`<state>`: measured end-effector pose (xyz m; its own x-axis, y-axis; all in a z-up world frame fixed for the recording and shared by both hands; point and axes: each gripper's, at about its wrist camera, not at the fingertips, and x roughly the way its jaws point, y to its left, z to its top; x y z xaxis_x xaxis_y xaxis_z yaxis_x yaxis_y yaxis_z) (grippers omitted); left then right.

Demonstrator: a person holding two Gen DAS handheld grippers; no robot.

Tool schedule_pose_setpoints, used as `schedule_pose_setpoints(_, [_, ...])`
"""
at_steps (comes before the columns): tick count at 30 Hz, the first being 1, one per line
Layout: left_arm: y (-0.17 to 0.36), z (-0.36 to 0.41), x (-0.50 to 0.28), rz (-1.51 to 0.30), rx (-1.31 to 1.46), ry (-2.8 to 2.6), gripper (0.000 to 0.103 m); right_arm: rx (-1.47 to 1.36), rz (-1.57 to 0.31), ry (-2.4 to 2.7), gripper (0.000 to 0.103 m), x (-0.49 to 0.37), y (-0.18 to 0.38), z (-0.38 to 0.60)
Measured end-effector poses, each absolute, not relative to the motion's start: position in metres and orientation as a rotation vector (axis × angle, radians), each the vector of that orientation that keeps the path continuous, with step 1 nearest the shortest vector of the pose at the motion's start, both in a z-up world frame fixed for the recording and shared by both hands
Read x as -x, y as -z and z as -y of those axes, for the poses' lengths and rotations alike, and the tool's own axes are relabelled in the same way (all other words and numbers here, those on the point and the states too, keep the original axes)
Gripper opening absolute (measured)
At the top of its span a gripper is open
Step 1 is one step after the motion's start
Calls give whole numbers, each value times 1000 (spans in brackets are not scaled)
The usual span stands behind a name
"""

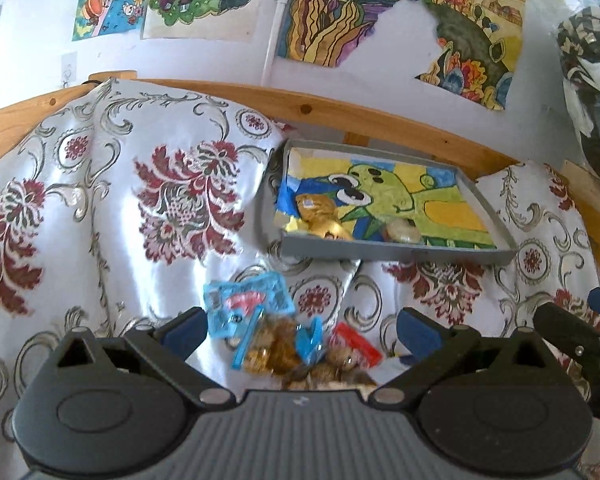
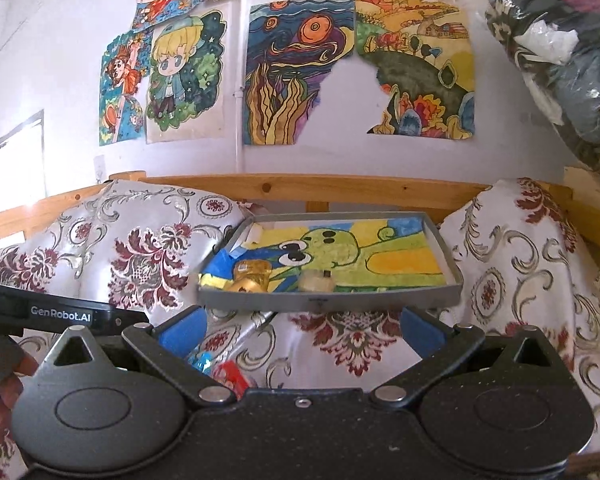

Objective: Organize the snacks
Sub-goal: 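Move both tools back over the snack pile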

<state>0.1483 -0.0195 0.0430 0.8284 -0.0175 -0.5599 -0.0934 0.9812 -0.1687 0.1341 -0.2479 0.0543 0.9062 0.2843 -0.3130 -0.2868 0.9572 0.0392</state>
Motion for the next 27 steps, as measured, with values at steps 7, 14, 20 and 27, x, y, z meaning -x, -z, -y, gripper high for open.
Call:
schedule_pose_setpoints(7, [-32,16,-128,-607,188,-49,102,37,-342,-285,102,-103,-39,247])
schedule_pose_setpoints(14, [-11,7,-110,-635,162,-57,102,71,-385,-297,102,-80,-17,239])
schedule_pose_setpoints(20, [7,-2,-99,-666,146,-58,102,65,-457,-308,102,-72,1,231])
schedule_pose_setpoints(27, [18,-3,-91,-657,81,-13,102,62,-524,-313,102,-70,17,222])
